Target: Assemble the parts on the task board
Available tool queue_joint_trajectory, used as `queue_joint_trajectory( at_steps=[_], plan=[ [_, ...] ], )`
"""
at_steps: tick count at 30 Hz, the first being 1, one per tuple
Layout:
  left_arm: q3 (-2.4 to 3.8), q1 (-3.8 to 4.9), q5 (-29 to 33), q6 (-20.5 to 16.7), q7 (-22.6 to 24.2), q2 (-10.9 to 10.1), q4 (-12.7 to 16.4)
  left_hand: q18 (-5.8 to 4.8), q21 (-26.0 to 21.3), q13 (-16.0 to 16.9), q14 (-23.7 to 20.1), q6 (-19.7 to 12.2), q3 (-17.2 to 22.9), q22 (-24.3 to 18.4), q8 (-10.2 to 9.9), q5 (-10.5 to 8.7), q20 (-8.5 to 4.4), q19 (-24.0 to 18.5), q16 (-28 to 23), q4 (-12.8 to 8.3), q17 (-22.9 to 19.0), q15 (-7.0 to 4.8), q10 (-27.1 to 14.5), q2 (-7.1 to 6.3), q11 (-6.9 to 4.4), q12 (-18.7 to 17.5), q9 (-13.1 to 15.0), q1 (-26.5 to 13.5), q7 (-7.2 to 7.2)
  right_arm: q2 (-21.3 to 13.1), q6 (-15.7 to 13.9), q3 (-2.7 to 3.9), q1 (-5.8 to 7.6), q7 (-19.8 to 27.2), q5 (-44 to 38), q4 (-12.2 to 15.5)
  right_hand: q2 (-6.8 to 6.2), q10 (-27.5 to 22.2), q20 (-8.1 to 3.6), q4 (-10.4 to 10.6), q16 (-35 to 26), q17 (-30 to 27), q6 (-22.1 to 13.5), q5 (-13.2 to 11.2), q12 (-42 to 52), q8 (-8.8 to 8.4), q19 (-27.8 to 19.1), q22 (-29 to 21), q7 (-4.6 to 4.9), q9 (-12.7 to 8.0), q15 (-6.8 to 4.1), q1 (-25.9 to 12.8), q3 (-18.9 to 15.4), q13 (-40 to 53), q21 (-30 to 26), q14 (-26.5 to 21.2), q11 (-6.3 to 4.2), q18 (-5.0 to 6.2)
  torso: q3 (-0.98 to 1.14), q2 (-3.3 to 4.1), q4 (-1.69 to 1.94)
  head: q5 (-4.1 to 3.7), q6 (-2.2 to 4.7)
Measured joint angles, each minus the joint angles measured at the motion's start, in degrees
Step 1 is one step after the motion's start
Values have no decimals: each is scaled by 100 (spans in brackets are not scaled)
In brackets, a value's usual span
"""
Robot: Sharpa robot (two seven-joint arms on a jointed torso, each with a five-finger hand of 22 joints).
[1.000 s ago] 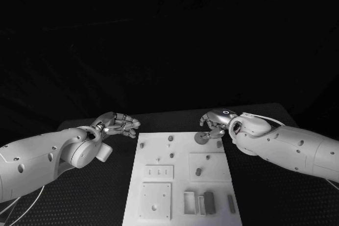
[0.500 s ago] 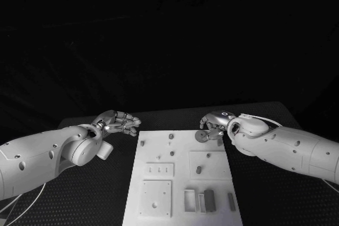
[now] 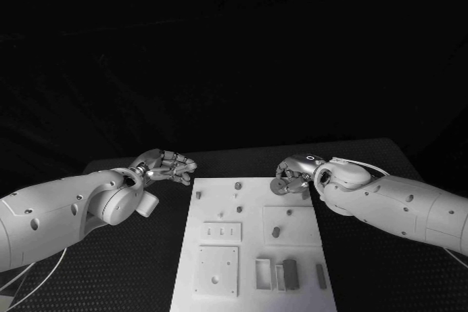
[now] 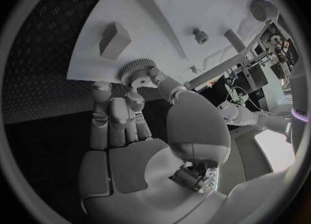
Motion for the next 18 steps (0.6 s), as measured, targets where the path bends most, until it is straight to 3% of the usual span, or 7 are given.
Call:
queue_joint_trajectory(
  at_steps=[8,10,18],
  plan=[
    [0,0,1,3,0,-2,-3,59,0,0,-1,0,0,0,0,0,0,0,0,0,0,-1,0,0,0,0,3,0,0,42,3,13,-9,20,17,-83,119,7,-41,-17,0,-18,29,0,0,18,-1,0,-29,29,-21,-36,-17,-28,22,-21,-32,-11,1,-1,-1,15,-20],
    [0,0,1,3,0,-1,-3,59,0,1,-1,0,0,-1,0,0,0,0,0,0,0,-1,0,0,0,0,5,0,0,49,2,18,-10,20,19,-107,132,-55,-42,-34,0,-32,94,0,-1,14,-1,0,-91,10,-31,-49,-35,-38,22,-30,-90,-10,0,-1,-3,16,-21],
    [0,0,1,5,0,-6,-11,58,0,5,-2,0,0,-1,0,0,0,0,0,0,5,-1,0,0,0,0,4,0,0,45,4,23,-14,33,-13,-103,109,-113,-47,-311,-51,-66,-19,-6,-1,-63,-74,0,29,-3,-18,69,-23,-71,22,-82,-45,-10,4,1,-2,16,-38]
  ],
)
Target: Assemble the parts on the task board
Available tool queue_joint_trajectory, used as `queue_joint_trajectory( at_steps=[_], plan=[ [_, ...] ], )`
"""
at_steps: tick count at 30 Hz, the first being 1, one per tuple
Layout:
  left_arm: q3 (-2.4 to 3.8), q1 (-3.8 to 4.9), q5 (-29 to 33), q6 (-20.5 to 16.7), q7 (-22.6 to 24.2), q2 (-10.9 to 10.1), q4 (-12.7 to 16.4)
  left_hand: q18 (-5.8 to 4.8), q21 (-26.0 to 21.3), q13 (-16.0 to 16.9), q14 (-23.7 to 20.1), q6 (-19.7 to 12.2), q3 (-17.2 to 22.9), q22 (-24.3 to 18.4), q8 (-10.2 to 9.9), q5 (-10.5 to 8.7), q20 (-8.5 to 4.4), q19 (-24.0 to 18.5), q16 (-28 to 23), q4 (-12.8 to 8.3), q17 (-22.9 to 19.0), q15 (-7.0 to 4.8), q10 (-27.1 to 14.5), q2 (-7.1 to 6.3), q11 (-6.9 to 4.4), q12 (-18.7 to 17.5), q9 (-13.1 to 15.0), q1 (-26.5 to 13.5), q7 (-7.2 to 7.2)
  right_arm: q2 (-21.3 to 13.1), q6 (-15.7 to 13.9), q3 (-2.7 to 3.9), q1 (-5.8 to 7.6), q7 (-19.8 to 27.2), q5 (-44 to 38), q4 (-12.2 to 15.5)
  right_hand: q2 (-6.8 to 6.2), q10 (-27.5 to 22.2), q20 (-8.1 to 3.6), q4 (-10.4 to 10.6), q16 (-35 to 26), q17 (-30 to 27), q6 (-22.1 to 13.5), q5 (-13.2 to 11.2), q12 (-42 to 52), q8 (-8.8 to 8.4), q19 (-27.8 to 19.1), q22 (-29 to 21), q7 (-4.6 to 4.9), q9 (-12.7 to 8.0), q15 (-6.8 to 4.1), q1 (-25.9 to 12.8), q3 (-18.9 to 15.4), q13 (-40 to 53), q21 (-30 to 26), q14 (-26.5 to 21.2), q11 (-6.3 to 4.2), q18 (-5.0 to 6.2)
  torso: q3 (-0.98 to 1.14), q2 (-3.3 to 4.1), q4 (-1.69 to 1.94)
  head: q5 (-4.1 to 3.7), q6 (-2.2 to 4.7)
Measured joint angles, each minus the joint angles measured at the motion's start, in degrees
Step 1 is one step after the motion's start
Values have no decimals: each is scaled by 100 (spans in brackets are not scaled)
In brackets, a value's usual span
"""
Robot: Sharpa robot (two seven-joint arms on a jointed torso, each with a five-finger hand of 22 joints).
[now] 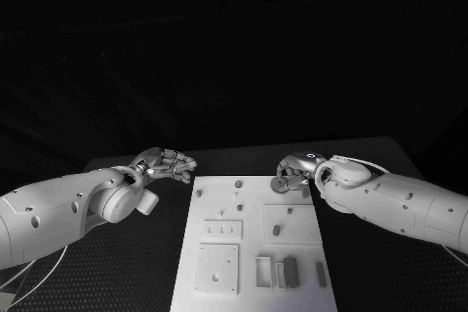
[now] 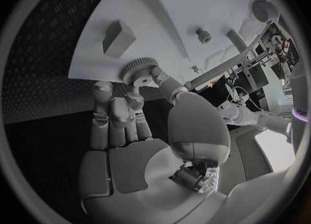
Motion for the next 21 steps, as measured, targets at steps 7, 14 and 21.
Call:
queue_joint_trajectory(
  at_steps=[7,14,21],
  plan=[
    [0,-2,0,11,0,2,-9,-3,0,-1,0,0,0,0,0,0,0,0,0,0,2,0,0,0,0,0,0,0,0,-17,10,12,-16,46,-55,27,-76,-60,31,-23,-11,21,-72,-1,0,-67,-34,0,72,-24,52,197,-7,-3,0,-54,60,0,1,3,4,-8,-2],
    [0,-3,1,19,0,-4,-16,-7,0,-1,0,0,0,0,0,0,0,0,-22,0,10,0,0,0,0,0,-1,0,0,-15,9,24,-32,101,-98,24,-96,-92,51,-21,-12,28,-92,-4,0,-100,-92,0,92,-34,71,323,-7,-8,0,-92,92,0,3,3,1,-1,-21],
    [0,-3,1,22,0,-11,-16,-12,0,-1,0,0,0,4,0,0,0,0,-22,0,9,0,0,0,0,-22,-1,0,0,-21,64,32,-30,138,-98,29,1,-134,72,-45,-11,34,-101,1,0,-121,-114,0,101,-22,79,420,-33,-14,0,-123,90,0,2,2,1,-4,-45]
  ],
)
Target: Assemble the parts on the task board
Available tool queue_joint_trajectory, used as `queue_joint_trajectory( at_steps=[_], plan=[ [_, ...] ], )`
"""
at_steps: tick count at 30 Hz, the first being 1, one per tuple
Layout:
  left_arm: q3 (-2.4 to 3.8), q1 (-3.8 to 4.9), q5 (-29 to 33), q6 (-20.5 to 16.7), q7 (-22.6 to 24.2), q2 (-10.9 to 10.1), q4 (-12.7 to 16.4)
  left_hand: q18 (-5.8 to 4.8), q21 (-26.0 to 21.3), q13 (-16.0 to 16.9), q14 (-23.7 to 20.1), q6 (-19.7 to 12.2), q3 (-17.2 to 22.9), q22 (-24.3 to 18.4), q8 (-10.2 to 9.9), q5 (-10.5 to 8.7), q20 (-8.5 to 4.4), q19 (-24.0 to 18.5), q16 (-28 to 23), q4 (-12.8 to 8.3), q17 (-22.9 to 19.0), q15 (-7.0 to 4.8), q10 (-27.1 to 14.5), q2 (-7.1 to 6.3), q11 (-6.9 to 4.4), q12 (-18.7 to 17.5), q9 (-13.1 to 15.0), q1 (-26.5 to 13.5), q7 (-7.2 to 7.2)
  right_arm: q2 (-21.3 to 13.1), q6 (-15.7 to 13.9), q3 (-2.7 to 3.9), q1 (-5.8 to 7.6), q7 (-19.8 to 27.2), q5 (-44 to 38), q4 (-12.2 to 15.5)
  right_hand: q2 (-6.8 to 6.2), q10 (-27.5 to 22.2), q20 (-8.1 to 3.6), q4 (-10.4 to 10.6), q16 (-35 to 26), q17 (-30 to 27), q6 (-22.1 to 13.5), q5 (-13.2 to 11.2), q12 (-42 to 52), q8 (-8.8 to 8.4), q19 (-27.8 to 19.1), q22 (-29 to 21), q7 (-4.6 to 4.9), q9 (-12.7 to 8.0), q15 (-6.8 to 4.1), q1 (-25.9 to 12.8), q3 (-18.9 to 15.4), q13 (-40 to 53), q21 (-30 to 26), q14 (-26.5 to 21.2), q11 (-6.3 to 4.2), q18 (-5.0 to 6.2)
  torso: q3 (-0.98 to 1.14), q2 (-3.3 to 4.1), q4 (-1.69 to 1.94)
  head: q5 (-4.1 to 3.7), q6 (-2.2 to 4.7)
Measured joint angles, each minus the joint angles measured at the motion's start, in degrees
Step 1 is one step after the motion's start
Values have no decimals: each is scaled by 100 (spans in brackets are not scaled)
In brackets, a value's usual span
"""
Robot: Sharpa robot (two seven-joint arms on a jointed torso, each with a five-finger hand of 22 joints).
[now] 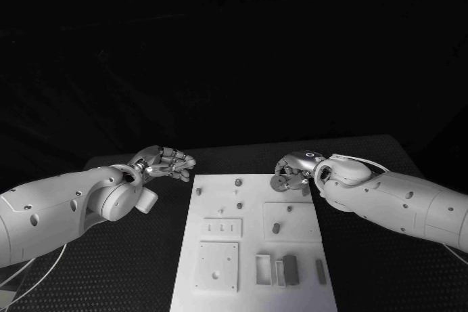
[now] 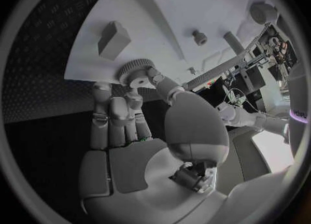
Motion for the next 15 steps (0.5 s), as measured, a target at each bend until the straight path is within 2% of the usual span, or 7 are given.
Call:
queue_joint_trajectory(
  at_steps=[15],
  plan=[
    [0,-1,1,3,-2,-31,15,-41,0,5,0,0,0,-1,0,0,0,0,0,0,6,0,0,0,0,0,4,0,0,12,71,8,11,21,5,-18,14,0,9,0,0,4,0,22,0,-30,-9,0,0,-1,1,14,-1,-4,0,-1,0,0,-5,-2,-4,-12,-16]
  ],
)
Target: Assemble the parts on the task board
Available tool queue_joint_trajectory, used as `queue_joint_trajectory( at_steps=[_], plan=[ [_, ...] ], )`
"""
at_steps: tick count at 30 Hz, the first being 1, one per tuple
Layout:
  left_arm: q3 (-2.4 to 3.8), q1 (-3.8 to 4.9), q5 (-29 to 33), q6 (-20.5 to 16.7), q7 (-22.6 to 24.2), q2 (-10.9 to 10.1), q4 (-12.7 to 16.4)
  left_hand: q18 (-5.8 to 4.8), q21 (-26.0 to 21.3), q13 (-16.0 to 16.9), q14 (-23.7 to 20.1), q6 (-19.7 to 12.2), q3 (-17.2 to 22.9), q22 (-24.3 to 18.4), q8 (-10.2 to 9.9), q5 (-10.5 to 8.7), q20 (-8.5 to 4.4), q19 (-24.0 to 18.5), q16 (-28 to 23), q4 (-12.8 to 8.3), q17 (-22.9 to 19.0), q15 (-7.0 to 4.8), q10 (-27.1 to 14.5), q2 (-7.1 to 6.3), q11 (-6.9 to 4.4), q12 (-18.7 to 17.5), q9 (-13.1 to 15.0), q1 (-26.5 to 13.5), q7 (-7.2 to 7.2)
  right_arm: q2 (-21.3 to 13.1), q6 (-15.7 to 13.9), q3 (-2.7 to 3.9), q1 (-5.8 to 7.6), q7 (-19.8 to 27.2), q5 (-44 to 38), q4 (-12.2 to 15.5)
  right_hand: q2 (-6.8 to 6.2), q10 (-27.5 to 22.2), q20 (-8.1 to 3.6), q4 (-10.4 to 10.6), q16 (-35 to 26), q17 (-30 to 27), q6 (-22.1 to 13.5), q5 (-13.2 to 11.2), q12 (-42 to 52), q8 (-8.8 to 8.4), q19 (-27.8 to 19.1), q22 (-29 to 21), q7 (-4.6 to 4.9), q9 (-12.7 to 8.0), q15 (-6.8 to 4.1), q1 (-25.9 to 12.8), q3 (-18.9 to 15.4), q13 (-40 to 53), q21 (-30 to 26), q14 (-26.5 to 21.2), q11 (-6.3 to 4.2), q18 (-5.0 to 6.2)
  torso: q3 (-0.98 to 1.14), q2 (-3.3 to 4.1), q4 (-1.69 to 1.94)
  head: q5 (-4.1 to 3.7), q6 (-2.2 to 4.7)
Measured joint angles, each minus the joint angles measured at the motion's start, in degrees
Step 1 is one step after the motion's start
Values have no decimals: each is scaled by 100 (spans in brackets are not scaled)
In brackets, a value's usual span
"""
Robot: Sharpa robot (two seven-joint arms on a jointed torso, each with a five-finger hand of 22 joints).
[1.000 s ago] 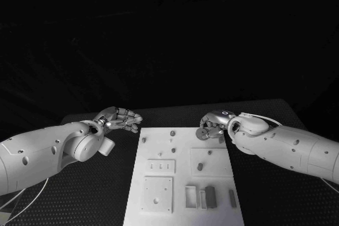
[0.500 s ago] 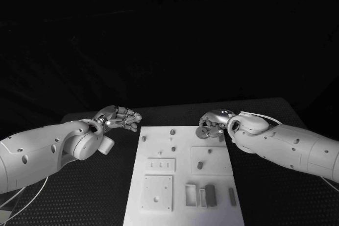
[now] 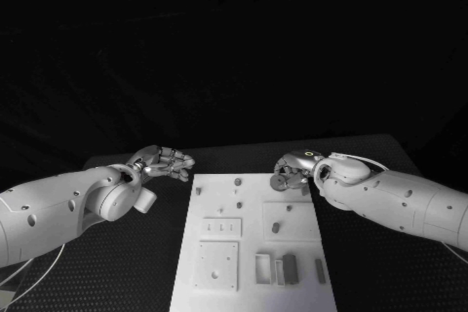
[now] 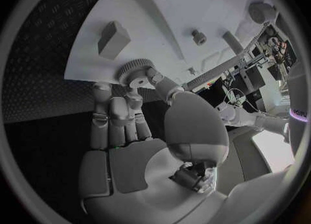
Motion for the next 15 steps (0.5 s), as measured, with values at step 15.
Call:
queue_joint_trajectory(
  at_steps=[15],
  plan=[
    [0,0,0,-1,-2,-9,25,9,-22,4,0,0,0,0,0,0,0,0,0,0,4,0,0,0,0,0,4,0,0,-74,-237,-24,-29,-95,-218,174,562,166,-21,-2,0,-2,228,-4,0,105,24,0,-228,19,-228,-132,-66,-107,89,63,-288,6,-8,1,10,-31,1]
  ],
)
